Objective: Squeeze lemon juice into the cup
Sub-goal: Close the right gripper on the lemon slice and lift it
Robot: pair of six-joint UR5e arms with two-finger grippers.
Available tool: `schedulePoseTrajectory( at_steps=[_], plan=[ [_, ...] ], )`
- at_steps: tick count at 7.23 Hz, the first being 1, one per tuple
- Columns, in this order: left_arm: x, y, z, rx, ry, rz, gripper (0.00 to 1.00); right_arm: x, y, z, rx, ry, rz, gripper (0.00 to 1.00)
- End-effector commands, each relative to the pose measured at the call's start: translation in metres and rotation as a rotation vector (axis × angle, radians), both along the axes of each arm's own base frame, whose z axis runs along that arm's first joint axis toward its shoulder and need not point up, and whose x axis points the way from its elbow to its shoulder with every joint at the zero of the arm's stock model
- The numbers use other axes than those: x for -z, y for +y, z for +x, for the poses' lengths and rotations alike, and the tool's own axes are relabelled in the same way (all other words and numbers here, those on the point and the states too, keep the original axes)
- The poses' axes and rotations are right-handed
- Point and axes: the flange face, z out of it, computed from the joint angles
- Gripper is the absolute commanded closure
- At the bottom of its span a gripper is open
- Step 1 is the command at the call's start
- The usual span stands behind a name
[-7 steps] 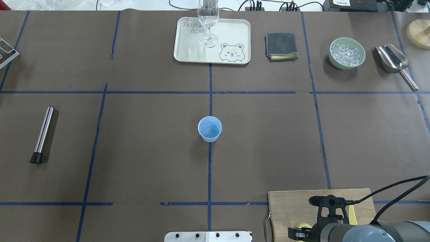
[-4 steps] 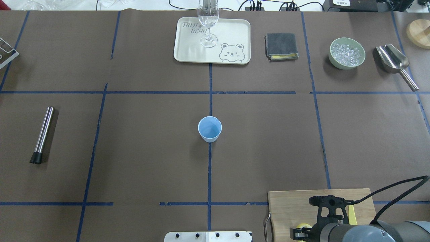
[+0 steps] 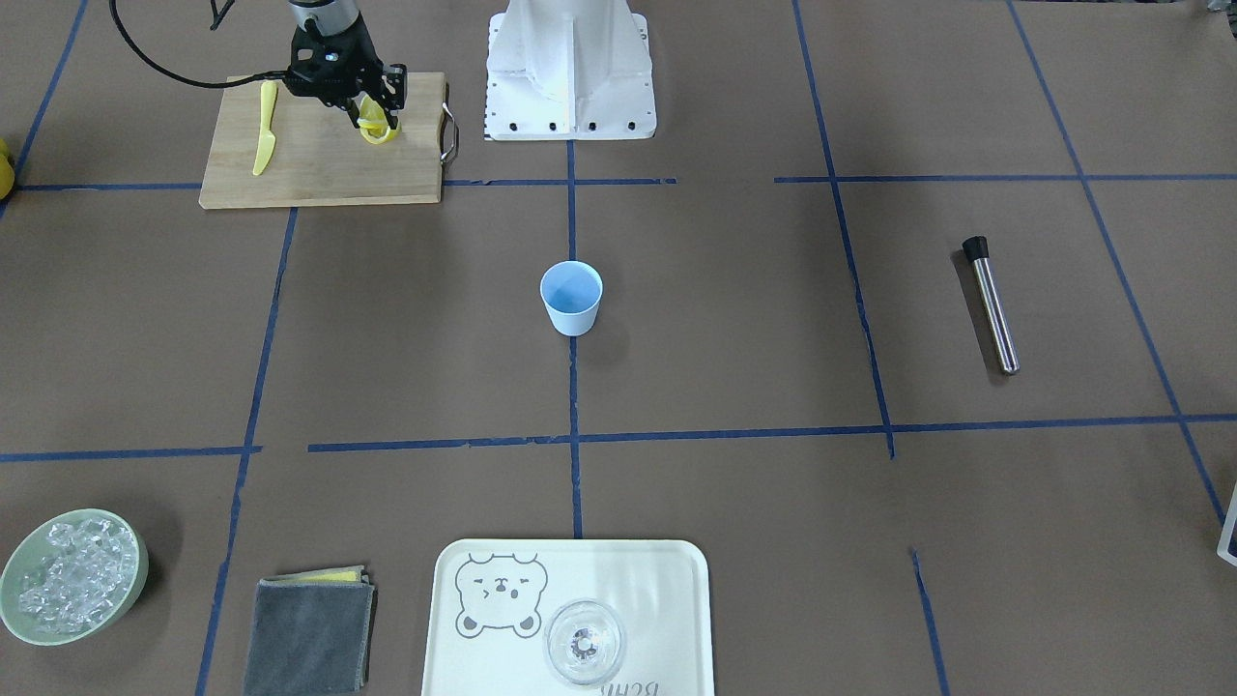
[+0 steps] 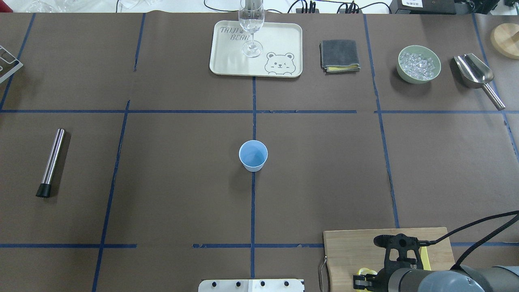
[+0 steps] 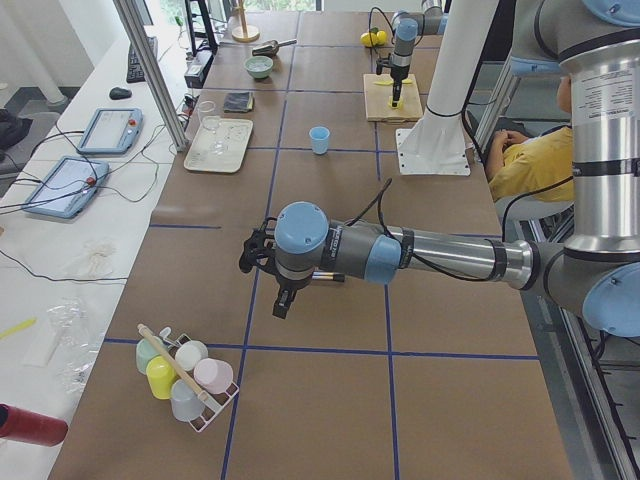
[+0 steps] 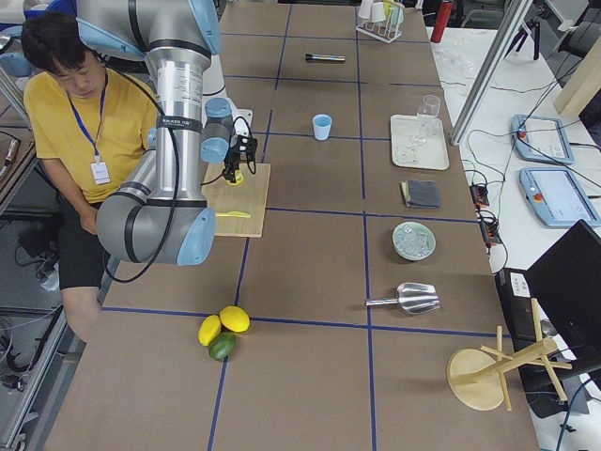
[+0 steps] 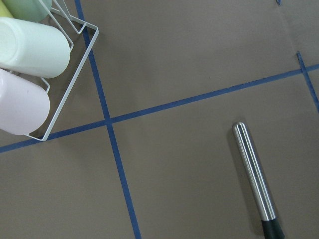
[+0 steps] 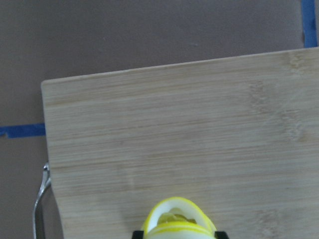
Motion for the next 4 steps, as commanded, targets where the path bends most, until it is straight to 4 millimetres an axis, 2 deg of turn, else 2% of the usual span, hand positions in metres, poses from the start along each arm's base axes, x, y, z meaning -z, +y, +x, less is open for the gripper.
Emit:
schedulePoseTrajectory(
  at_steps=[1, 4],
  plan=[
    [0.000, 0.003, 0.001, -0.005, 0.016, -0.004, 0.00, 0.006, -0.003, 0.008, -0.002, -0.011, -0.009, 0.47],
    [-0.002, 0.005, 0.001, -0.005, 0.016, -0.008, 0.00, 0.005, -0.009, 0.024, -0.011, -0.003, -0.018, 0.47]
  ],
)
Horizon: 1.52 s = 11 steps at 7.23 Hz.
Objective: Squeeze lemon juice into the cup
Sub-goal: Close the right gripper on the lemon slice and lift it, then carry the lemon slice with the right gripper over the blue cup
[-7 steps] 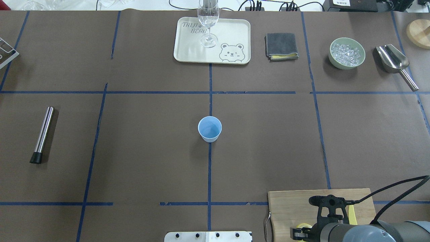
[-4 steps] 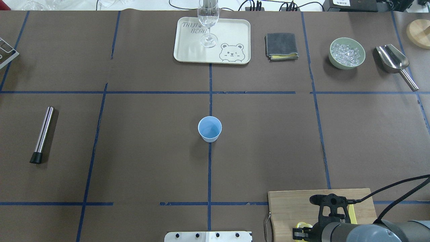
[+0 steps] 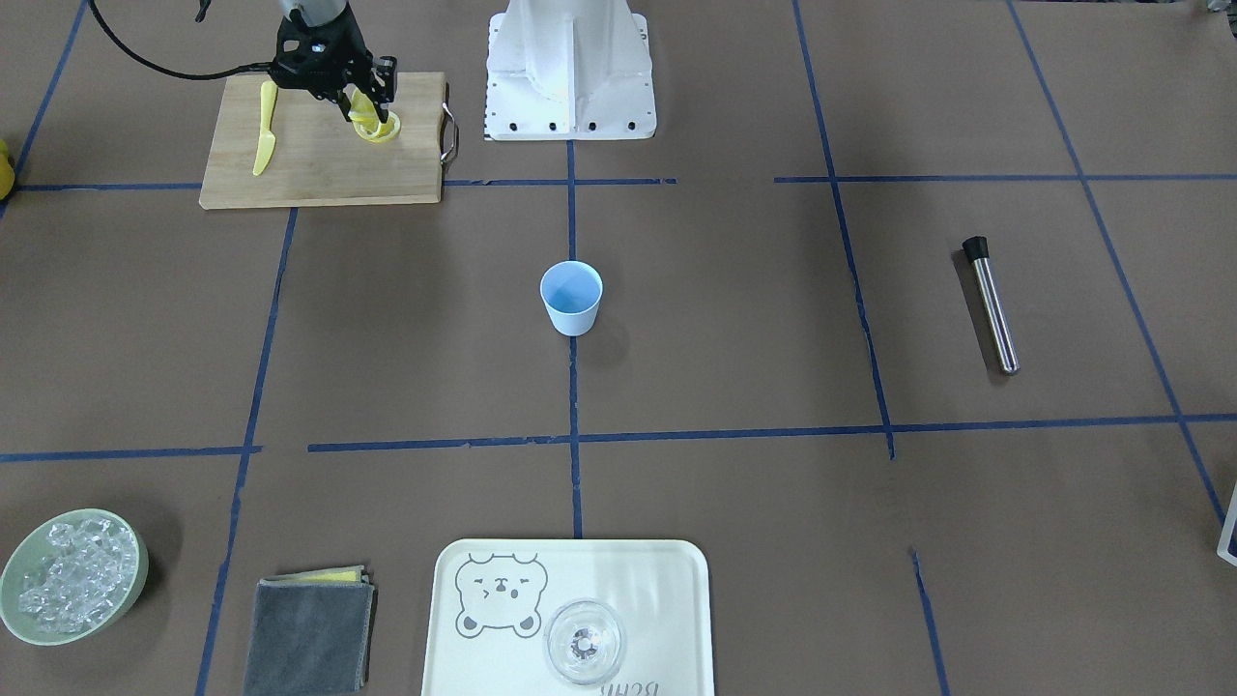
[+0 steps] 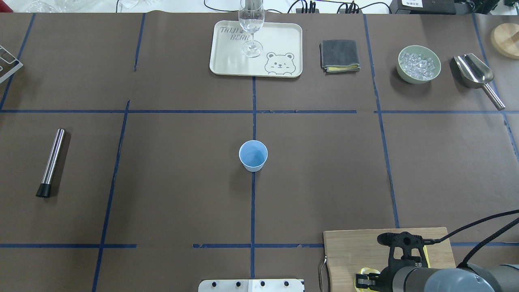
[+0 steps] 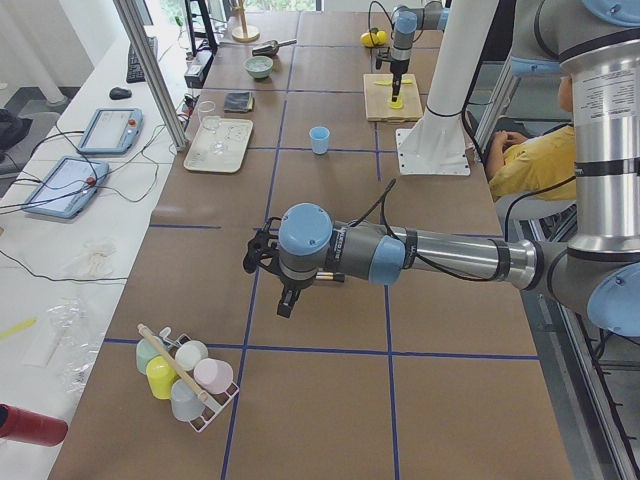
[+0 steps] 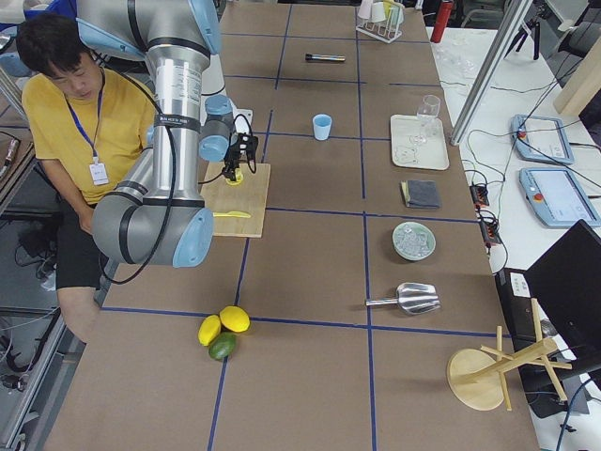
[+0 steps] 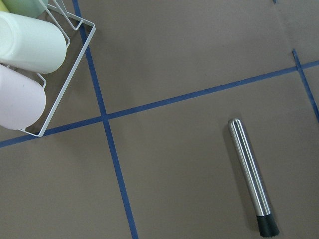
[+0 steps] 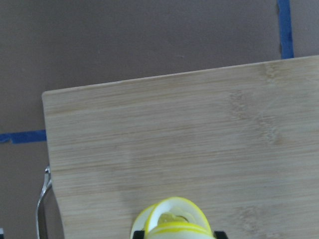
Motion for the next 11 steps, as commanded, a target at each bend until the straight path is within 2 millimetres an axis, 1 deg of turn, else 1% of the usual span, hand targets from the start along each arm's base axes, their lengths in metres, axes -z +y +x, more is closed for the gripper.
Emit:
schedulePoseTrajectory(
  at_steps=[1, 2, 3, 4, 5, 6, 7, 8, 9, 10, 11],
  plan=[
    [0.000, 0.001, 0.000, 0.000, 0.000, 0.000, 0.00, 0.006, -0.010, 0.010, -0.016, -0.010, -0.014, 0.47],
    [0.000, 0.001, 0.000, 0.000, 0.000, 0.000, 0.00, 0.017, -0.017, 0.019, -0.029, -0.034, -0.023, 0.47],
    [-0.001, 0.001, 0.000, 0.000, 0.000, -0.003, 0.00, 0.029, -0.029, 0.030, -0.048, -0.055, -0.036, 0.46],
    [-0.001, 0.001, -0.001, 0.001, 0.000, -0.002, 0.00, 0.037, -0.045, 0.038, -0.076, -0.066, -0.054, 0.46],
    [0.000, 0.002, 0.000, -0.002, 0.014, -0.001, 0.00, 0.049, -0.054, 0.036, -0.077, -0.099, -0.074, 0.46],
    [-0.001, 0.002, 0.000, -0.002, 0.014, -0.003, 0.00, 0.062, -0.070, 0.034, -0.096, -0.128, -0.090, 0.46],
    [-0.001, 0.002, 0.000, -0.002, 0.014, -0.003, 0.00, 0.079, -0.086, 0.030, -0.116, -0.121, -0.109, 0.46],
    [-0.005, 0.006, 0.001, -0.005, 0.014, -0.009, 0.00, 0.108, -0.105, 0.013, -0.142, -0.117, -0.111, 0.47],
    [-0.005, 0.007, 0.001, -0.005, 0.014, -0.011, 0.00, 0.138, -0.126, 0.002, -0.166, -0.124, -0.118, 0.47],
    [-0.005, 0.007, 0.000, -0.004, 0.013, -0.010, 0.00, 0.149, -0.142, -0.006, -0.177, -0.127, -0.126, 0.47],
    [-0.007, 0.008, 0.000, -0.005, 0.013, -0.012, 0.00, 0.164, -0.164, -0.020, -0.206, -0.142, -0.120, 0.47]
  ],
)
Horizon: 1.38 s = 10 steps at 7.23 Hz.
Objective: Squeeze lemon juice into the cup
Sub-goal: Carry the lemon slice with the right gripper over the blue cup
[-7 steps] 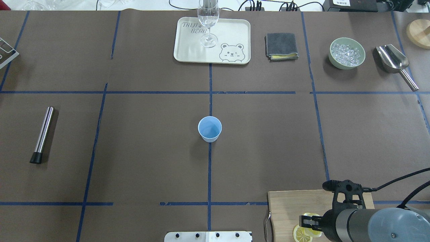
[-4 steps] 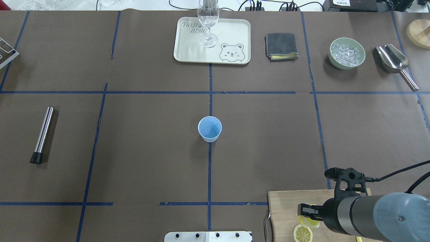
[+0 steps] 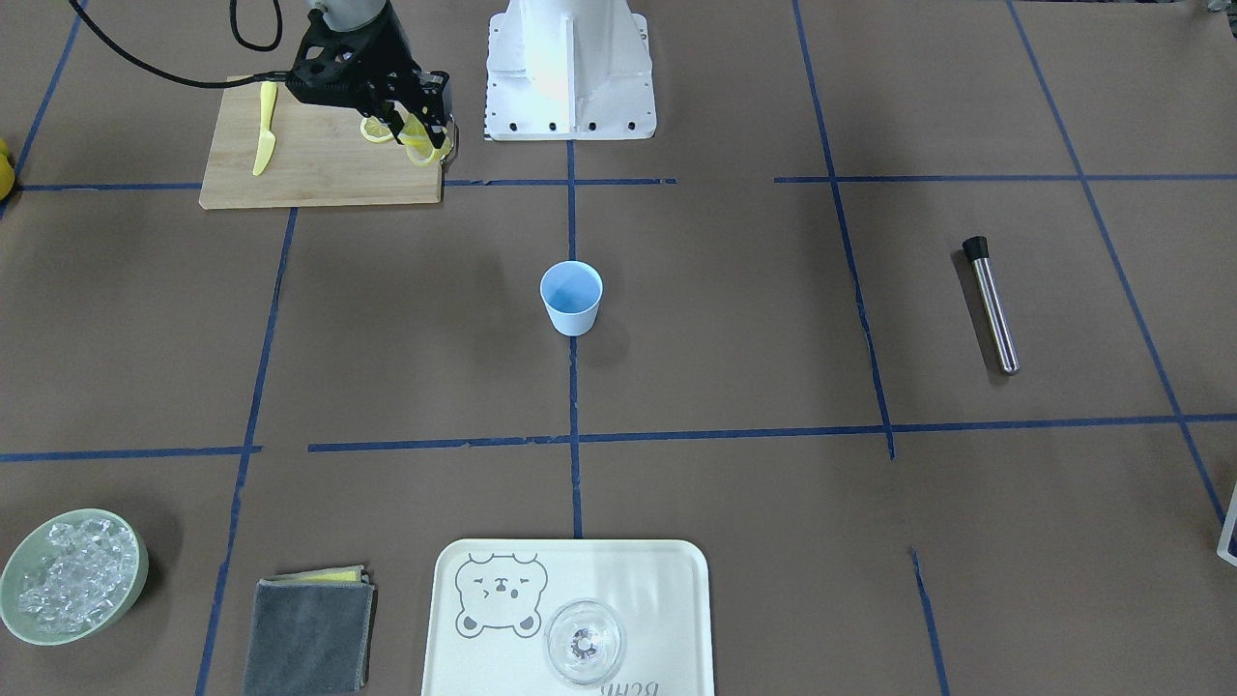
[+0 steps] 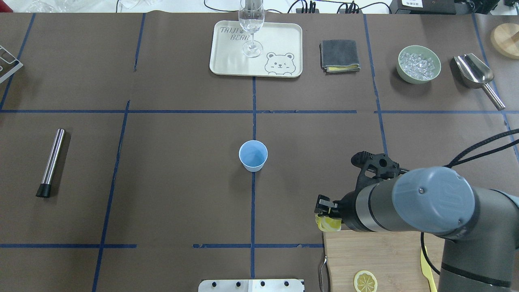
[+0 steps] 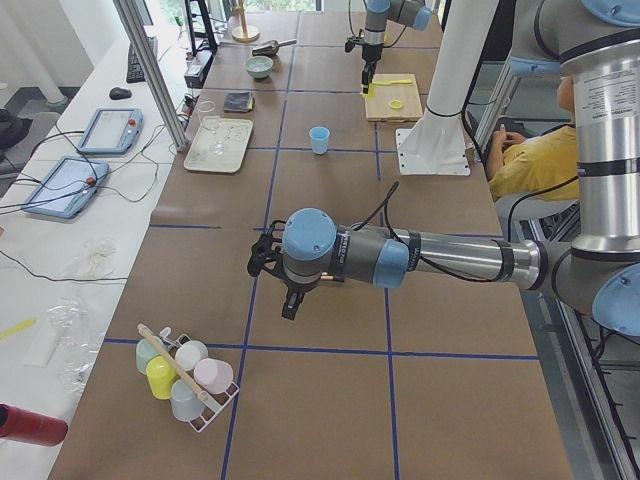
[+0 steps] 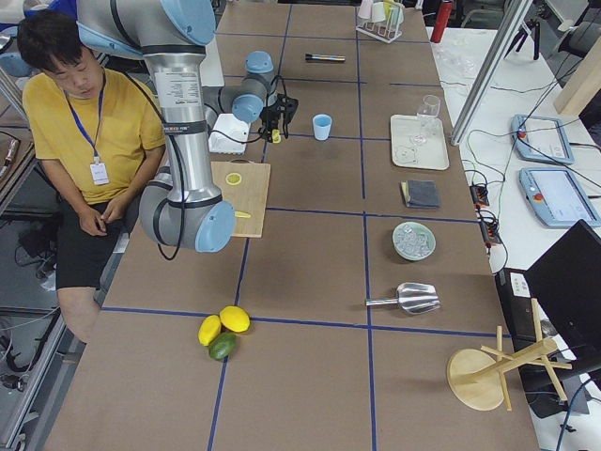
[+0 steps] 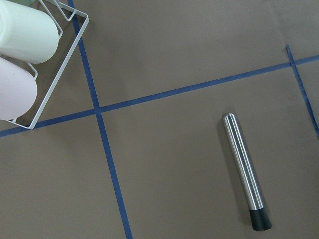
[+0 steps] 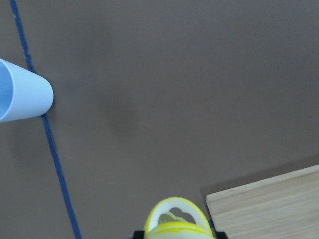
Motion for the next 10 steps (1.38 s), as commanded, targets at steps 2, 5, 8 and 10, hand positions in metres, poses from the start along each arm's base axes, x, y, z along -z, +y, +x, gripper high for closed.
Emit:
schedulePoseTrajectory(
  at_steps=[2, 5, 8, 10],
  plan=[
    [-0.002, 0.002, 0.000, -0.002, 0.001, -0.002, 0.00, 0.053, -0.065, -0.031, -0.086, -0.037, 0.010, 0.47],
    [-0.001, 0.005, -0.001, 0.000, 0.001, 0.000, 0.00, 0.095, -0.126, -0.081, -0.130, -0.037, -0.020, 0.46],
    [-0.001, 0.005, -0.002, 0.002, 0.006, 0.000, 0.00, 0.096, -0.147, -0.119, -0.137, -0.015, -0.037, 0.46],
    [0.000, 0.005, -0.002, 0.002, 0.006, 0.001, 0.00, 0.089, -0.152, -0.129, -0.139, -0.023, -0.034, 0.45]
  ],
)
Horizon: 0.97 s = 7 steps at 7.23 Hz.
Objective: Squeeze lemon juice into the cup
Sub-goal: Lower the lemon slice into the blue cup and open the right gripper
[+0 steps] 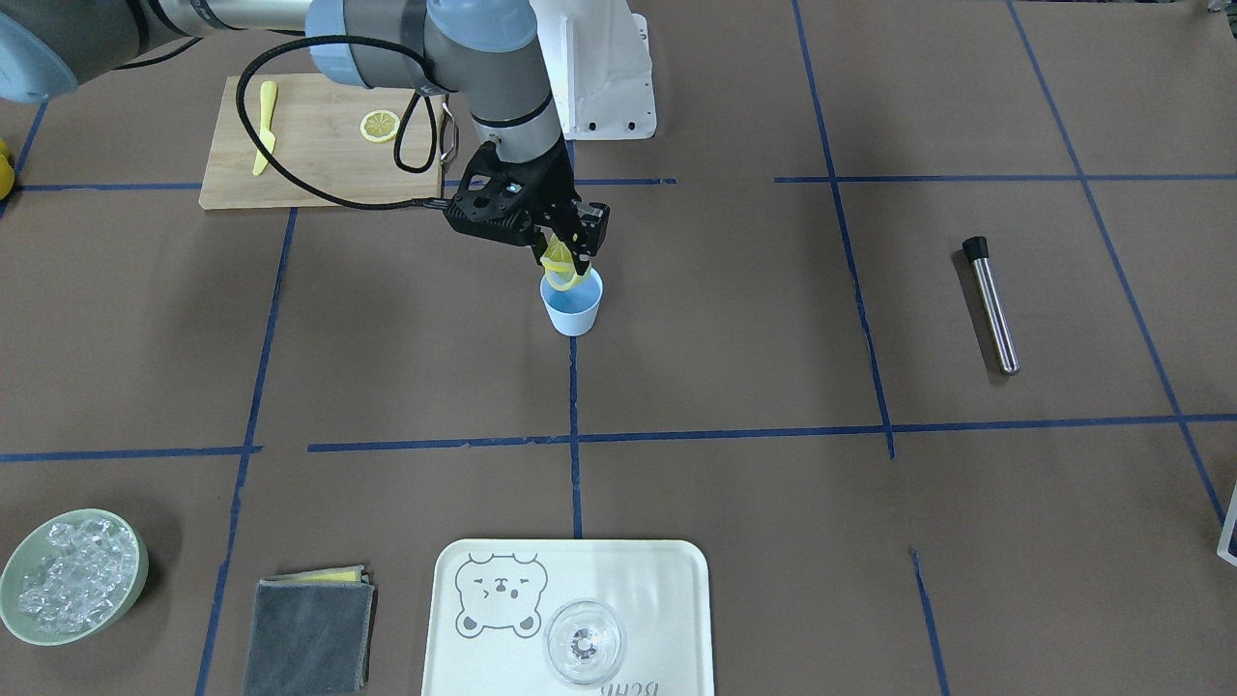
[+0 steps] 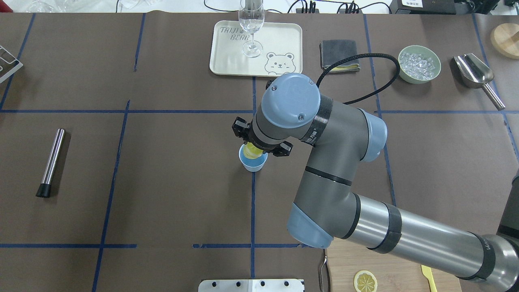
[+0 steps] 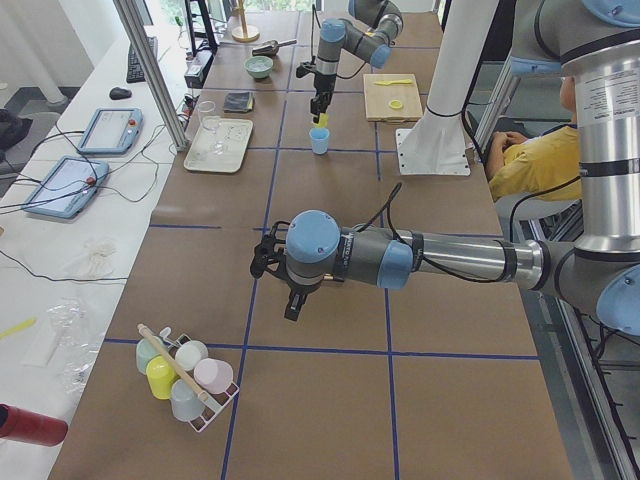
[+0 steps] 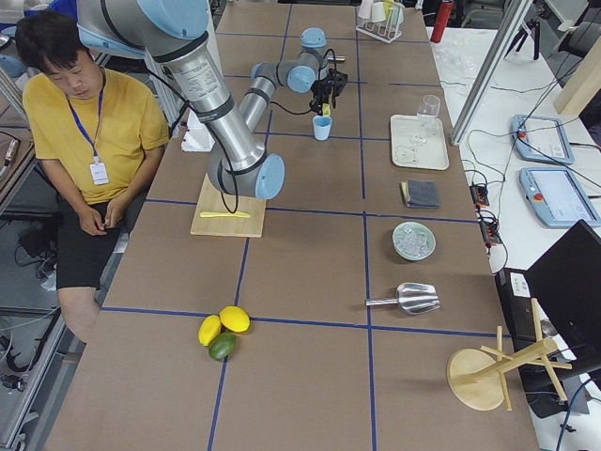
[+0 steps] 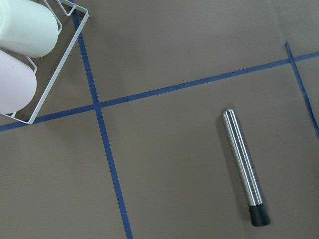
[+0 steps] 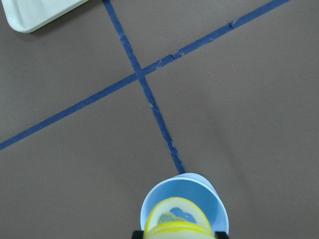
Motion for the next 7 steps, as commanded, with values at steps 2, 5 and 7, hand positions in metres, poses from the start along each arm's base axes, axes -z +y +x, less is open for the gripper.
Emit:
schedulePoseTrajectory(
  at_steps=[2, 5, 7],
  plan=[
    [0.003, 0.000, -0.001, 0.002, 0.001, 0.006, 0.00, -0.008, -0.003, -0.009, -0.002, 0.009, -0.011, 0.45],
    [0.004, 0.000, -0.001, 0.003, 0.001, 0.007, 0.00, -0.019, -0.006, -0.019, 0.005, 0.036, -0.020, 0.31],
    [0.004, 0.000, -0.001, 0.003, 0.001, 0.009, 0.00, -0.018, -0.005, -0.020, 0.007, 0.033, -0.017, 0.21]
  ],
)
